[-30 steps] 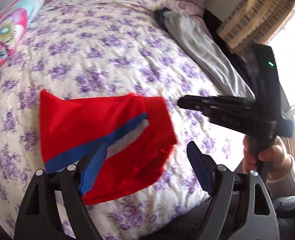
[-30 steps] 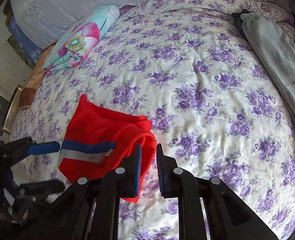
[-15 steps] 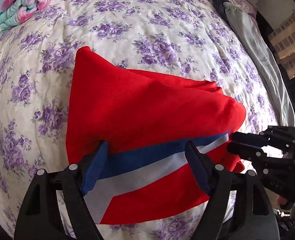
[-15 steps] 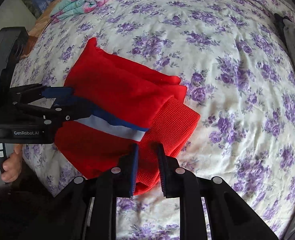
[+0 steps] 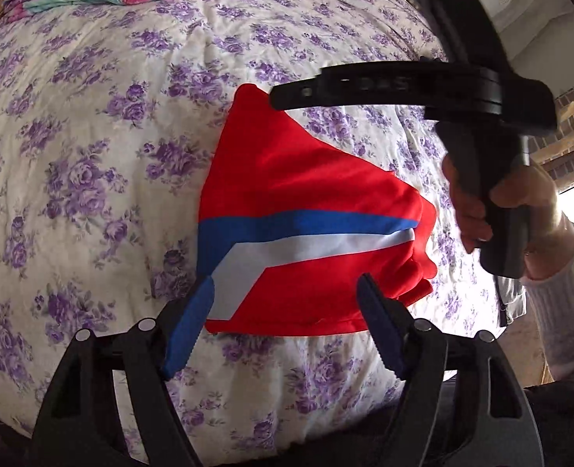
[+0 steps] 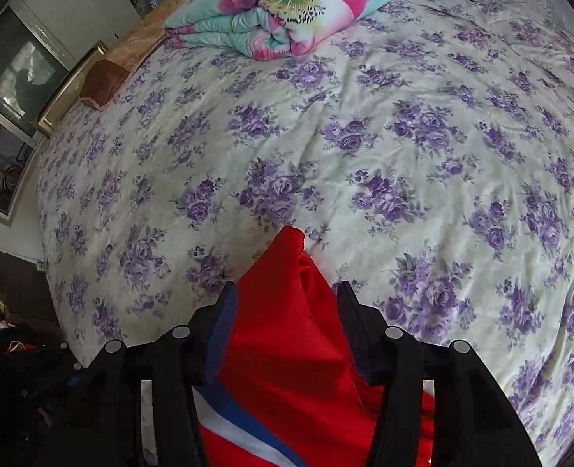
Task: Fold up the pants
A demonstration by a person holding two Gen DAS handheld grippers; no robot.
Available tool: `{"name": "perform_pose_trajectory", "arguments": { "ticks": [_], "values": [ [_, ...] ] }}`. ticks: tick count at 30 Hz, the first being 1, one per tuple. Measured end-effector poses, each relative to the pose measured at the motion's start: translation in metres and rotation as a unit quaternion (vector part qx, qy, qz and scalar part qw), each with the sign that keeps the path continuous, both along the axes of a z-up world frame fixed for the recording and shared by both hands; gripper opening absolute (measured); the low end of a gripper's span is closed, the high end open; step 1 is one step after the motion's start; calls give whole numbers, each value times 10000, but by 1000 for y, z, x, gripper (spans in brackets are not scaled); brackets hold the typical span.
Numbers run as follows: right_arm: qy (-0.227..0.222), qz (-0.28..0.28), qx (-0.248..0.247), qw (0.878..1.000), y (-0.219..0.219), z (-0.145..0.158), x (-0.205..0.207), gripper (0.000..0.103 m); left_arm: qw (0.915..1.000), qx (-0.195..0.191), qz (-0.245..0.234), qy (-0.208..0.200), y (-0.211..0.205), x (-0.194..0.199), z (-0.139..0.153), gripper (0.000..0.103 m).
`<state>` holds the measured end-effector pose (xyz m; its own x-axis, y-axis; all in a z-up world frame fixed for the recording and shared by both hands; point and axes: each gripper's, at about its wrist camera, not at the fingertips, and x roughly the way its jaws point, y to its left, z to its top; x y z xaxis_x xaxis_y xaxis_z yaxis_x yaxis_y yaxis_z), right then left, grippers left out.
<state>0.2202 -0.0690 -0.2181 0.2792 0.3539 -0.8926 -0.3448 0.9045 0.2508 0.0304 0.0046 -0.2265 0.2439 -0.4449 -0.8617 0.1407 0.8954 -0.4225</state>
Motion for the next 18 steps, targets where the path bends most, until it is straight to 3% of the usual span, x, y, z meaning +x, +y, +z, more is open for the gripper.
{"name": "perform_pose_trajectory", "arguments": {
  "ticks": [2,3,4,7,9,13,16,18],
  "values": [
    [237,28,146,9996,4,-11,6,47,9997,-246,-10,33,-4,2,-5,65],
    [335,27,248,9991,5,-16,7,16,9994,-344,-33,46,-7,3,-8,61],
    [405,26,234,9989,6,-19,9,4,9992,-397,-69,74,-10,4,-12,58],
    [257,-186,36,9995,7,-19,14,4,9986,-295,-180,392,-19,5,-39,45],
    [262,-196,-51,9995,15,-21,19,4,9982,-209,-172,532,-21,1,-57,44],
    [260,15,-550,9981,35,-49,20,5,9984,-138,-213,511,-22,-2,-59,44],
    [382,-36,-317,9988,29,-43,18,12,9977,-95,-272,615,-23,2,-54,44],
    [465,-167,-111,9987,14,-24,13,32,9977,-100,-291,611,-18,2,-44,45]
  ]
}}
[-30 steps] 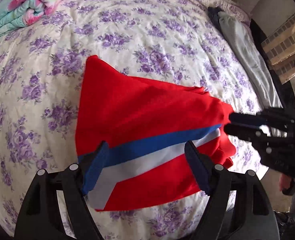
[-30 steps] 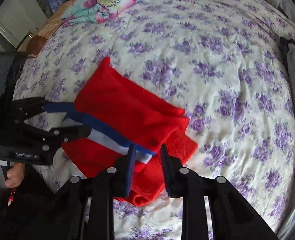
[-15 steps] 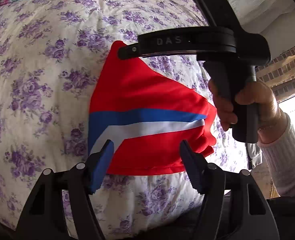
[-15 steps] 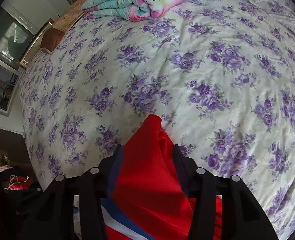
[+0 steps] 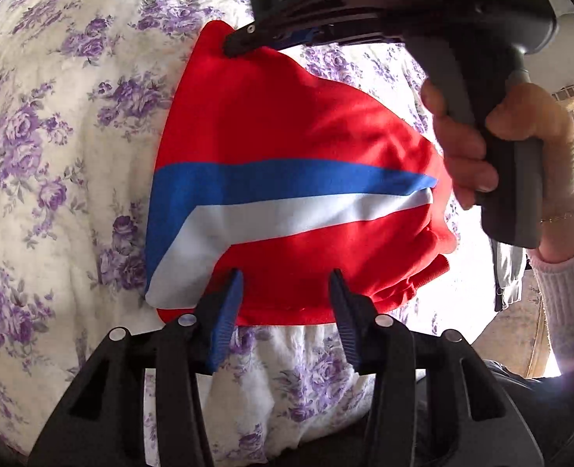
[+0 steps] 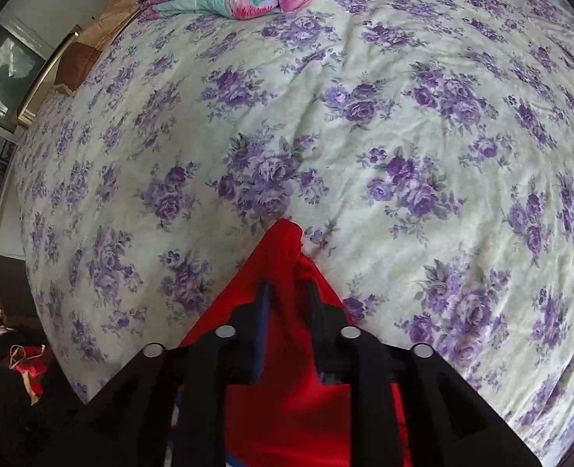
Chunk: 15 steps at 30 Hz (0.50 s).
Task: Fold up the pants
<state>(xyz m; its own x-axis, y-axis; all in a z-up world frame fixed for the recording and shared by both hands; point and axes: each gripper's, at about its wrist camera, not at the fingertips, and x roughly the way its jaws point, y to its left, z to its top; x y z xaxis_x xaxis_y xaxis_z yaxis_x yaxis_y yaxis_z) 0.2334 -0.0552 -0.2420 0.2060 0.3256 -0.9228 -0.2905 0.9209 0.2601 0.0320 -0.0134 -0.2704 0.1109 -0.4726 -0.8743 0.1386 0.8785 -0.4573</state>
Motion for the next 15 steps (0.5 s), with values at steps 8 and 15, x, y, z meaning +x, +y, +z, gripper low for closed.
{"name": "perform_pose_trajectory", "arguments": {
  "ticks": [8,15],
  "values": [
    [-887,-964,287,9910,-113,77,-87,84,9957,342,644,-570,43,12,47,84],
    [-424,-1860,571,9800,-157,22,-184,84,9929,443,1107,-16,62,37,17,85]
  ]
}}
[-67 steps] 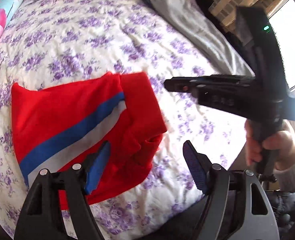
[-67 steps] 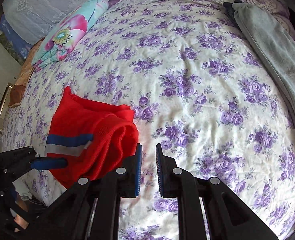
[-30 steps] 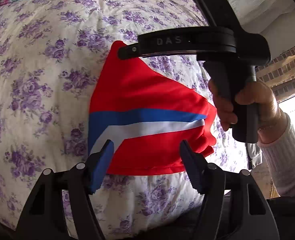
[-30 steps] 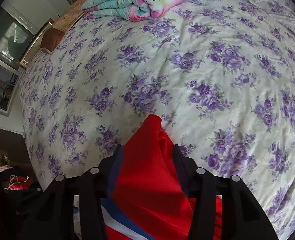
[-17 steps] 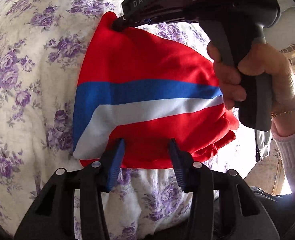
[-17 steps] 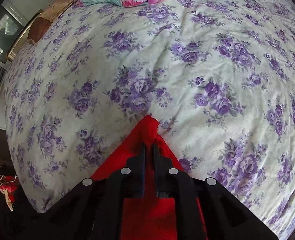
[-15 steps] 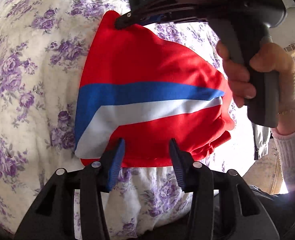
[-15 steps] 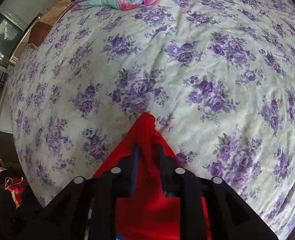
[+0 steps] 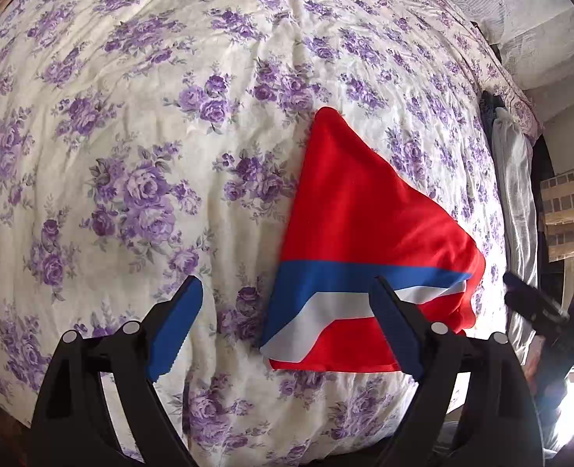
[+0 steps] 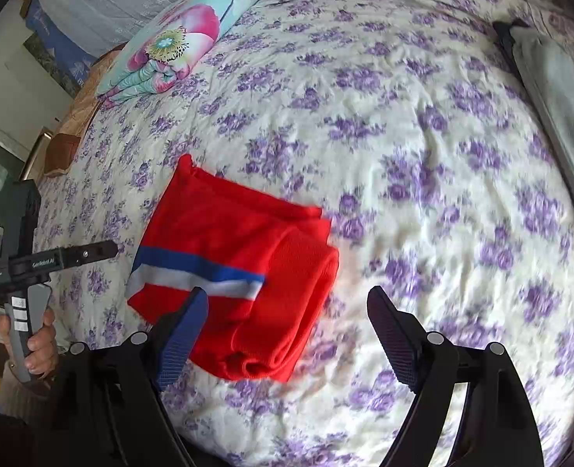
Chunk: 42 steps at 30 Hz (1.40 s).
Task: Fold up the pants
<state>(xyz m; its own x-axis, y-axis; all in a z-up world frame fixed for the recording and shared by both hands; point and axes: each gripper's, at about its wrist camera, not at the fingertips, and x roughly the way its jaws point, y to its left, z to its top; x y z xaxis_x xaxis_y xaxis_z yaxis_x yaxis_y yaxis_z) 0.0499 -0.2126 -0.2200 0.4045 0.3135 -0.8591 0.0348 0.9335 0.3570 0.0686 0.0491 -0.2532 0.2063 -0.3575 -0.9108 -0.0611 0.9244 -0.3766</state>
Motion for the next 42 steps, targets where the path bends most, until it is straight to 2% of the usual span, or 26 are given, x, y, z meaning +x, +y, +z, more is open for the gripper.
{"name": "perform_pose_trajectory", "arguments": {
  "ticks": [4,6,9,12,14,15,16,18,22,26,29,32,33,35,37,39,41,42],
  "values": [
    [168,-186,407,9989,2,-25,-18,84,9998,53,-162,42,-8,1,-3,85],
    [201,-223,734,9969,6,-37,-17,84,9996,128,-249,65,-11,3,-3,85],
    [330,-283,858,9954,12,-55,-10,84,9994,144,-316,82,-15,2,-3,85],
    [680,-402,1353,9877,11,-81,0,86,9990,188,-372,158,-16,0,-6,85],
    [693,-477,1526,9847,12,-87,5,87,9989,192,-377,220,-15,-1,-10,85],
    [652,-420,1541,9850,14,-85,8,66,9989,155,-364,245,-14,-2,-11,85],
    [660,-322,1482,9862,18,-82,10,50,9990,110,-345,266,-13,-3,-12,85],
    [695,-355,1550,9848,18,-79,12,42,9991,8,-311,305,-10,-6,-14,85],
    [739,-520,1751,9804,9,-79,11,40,9977,-212,-476,444,-18,-5,-21,85],
    [806,-527,1761,9796,7,-82,11,42,9961,114,-569,667,-31,2,-40,85],
    [834,-463,1635,9819,10,-82,11,46,9950,-115,-600,787,-35,11,-51,91],
    [891,-519,1742,9793,7,-87,11,47,9939,-424,-489,894,-34,21,-58,94],
    [901,-535,1776,9785,7,-88,11,47,9937,-525,-454,881,-33,23,-57,93],
    [874,-529,1787,9786,7,-87,10,46,9929,-744,-533,759,-35,25,-49,71],
    [805,-483,1716,9807,8,-83,8,43,9944,-508,-679,638,-41,21,-39,58],
    [796,-503,1751,9800,7,-82,7,42,9949,-234,-864,461,-49,14,-29,52],
    [877,-544,1811,9780,5,-85,9,44,9945,-122,-986,341,-52,9,-25,52],
    [950,-593,1909,9752,3,-90,10,50,9938,-85,-1055,343,-52,9,-27,57]
  ]
}}
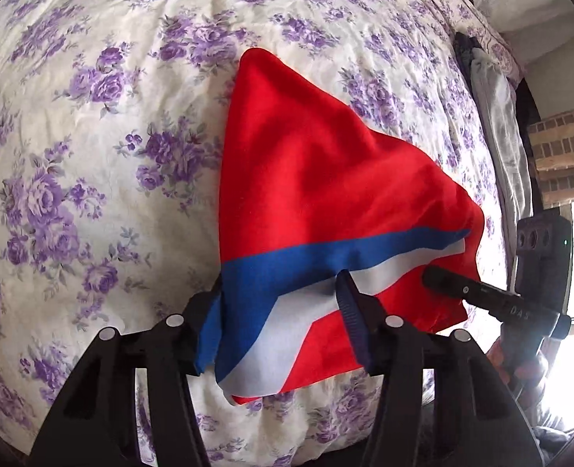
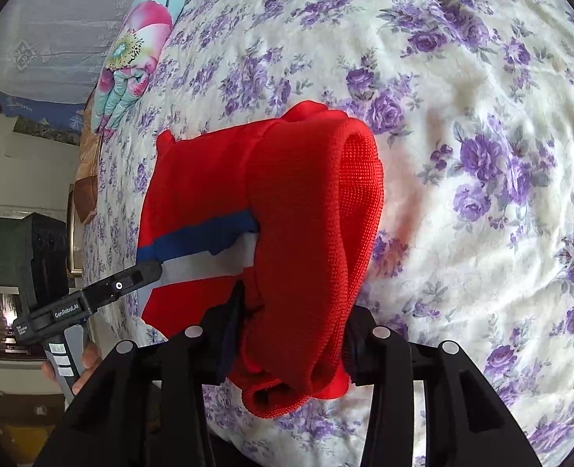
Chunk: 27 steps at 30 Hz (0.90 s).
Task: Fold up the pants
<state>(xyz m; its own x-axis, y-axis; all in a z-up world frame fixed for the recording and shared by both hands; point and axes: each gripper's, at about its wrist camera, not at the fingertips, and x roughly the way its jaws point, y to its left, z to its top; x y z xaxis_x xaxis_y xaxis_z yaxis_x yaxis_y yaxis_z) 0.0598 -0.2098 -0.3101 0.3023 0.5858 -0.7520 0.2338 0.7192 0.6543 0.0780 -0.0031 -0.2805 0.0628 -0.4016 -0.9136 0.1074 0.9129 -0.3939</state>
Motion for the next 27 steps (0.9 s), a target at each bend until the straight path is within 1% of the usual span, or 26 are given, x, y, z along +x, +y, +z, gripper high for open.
{"name": "perform_pose_trajectory", "arguments": {
  "ticks": [1,2,3,4,5,6,7,8,10,11,12,13,14,16,19,22,24,27],
  "values": [
    [88,-101,199,9997,-3,-6,2,53,9999,-46,-41,120,-1,1,-7,68],
    [136,-213,417,9988,-4,-10,4,62,9992,-211,-14,328,-1,4,-16,73],
    [136,-271,523,9982,-4,-10,7,64,9983,-355,27,471,-1,7,-24,82],
    [114,-210,393,9989,-1,-7,11,61,9983,-339,58,475,-3,9,-27,83],
    [36,-53,94,9999,4,-1,14,43,9988,-272,66,411,-6,10,-24,81],
    [-131,127,-116,9998,10,6,15,38,9994,-179,49,297,-9,10,-19,70],
    [-275,231,-269,9990,14,15,14,34,9999,-45,24,156,-12,9,-11,62],
    [-417,303,-389,9979,17,24,13,32,9999,101,-13,13,-15,7,-3,57],
    [-788,476,-758,9929,25,48,11,31,9990,374,-115,-214,-18,4,10,37],
    [-962,581,-1011,9885,30,59,12,31,9987,400,-121,-291,-17,3,17,32],
    [-1117,665,-1254,9836,35,70,13,31,9991,219,-106,-343,-14,3,25,16],
    [-1251,725,-1394,9796,37,79,16,31,9994,-7,-62,-341,-11,6,33,16],
    [-1385,755,-1461,9766,38,87,22,31,9991,-14,-18,-432,-10,10,42,16],
    [-1587,788,-1511,9725,34,101,40,31,9971,168,-53,-746,-16,25,61,16],
    [-1768,688,-1617,9684,15,117,88,31,9949,112,-34,-1001,-25,69,83,16],
    [-1933,460,-1704,9651,-11,131,148,31,9919,170,-107,-1258,-45,133,104,16],
    [-2003,297,-1739,9637,-26,140,188,31,9901,255,-161,-1370,-52,187,108,16],
    [-1897,85,-1638,9680,-48,139,244,31,9918,201,-84,-1263,-54,256,100,16]
  ]
}}
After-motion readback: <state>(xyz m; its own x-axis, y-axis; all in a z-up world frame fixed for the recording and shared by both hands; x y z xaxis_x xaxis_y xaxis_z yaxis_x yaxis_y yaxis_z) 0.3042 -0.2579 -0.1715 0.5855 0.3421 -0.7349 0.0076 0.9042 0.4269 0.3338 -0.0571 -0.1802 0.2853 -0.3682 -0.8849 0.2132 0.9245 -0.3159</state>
